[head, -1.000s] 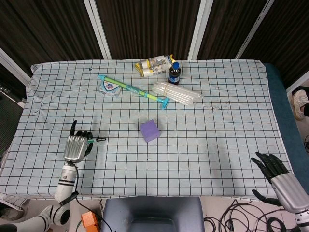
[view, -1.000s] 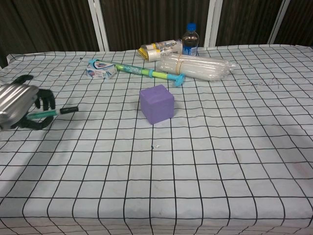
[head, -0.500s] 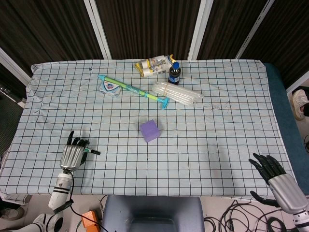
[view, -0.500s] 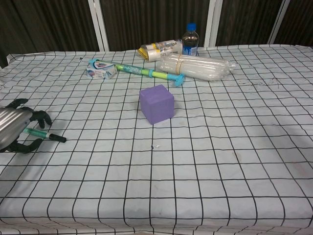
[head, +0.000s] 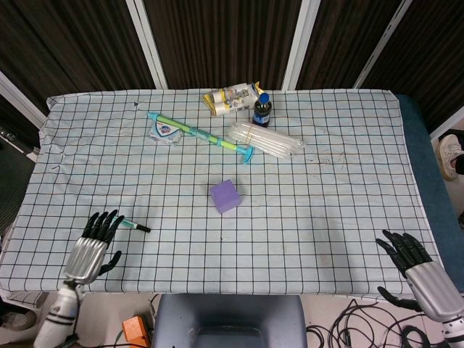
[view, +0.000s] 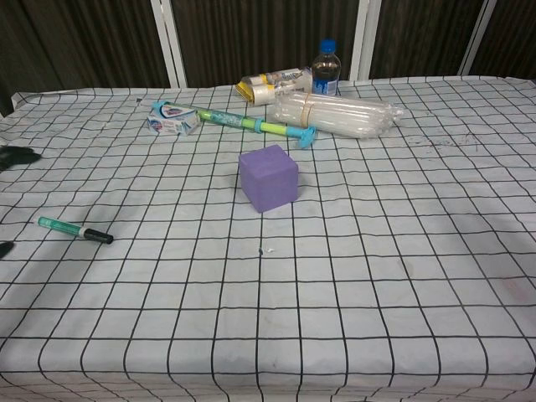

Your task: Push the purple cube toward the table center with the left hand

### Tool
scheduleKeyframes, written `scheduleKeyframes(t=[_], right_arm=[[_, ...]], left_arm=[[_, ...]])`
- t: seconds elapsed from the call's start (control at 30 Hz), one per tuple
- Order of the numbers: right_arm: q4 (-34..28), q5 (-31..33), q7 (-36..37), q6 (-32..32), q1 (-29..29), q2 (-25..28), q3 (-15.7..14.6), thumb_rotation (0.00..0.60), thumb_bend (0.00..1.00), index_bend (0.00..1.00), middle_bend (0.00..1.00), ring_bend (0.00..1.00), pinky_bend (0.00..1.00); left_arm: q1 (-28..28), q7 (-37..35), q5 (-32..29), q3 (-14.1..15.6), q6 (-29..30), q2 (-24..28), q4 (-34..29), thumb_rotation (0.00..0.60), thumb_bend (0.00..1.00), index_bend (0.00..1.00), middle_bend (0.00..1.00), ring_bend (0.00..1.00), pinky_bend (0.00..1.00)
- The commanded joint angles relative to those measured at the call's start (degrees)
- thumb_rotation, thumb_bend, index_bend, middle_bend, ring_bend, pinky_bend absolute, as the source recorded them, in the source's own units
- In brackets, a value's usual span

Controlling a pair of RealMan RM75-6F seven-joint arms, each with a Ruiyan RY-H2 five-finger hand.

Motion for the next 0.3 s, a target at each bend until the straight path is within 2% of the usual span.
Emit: scheduleKeyframes(t=[0.03, 0.3], right_arm=[[-0.5, 0.4, -0.8, -0.2, -0.2, -0.3, 0.2, 0.600, 0.39, 0.00, 0.00, 0.00, 0.00], [-1.0, 0.4, -2.0, -0.8, 0.0, -0.7, 0.3, 0.600, 0.39, 0.00, 0.00, 0.00, 0.00]], left_arm=[[6.3, -8.9, 8.8, 5.7, 10.3, 5.6, -0.6, 0.600, 0.35, 0.00, 0.00, 0.00, 0.06], [7.7, -6.4, 8.2, 4.3, 9.4, 5.8, 0.8, 0.600, 0.35, 0.00, 0.00, 0.00, 0.07]])
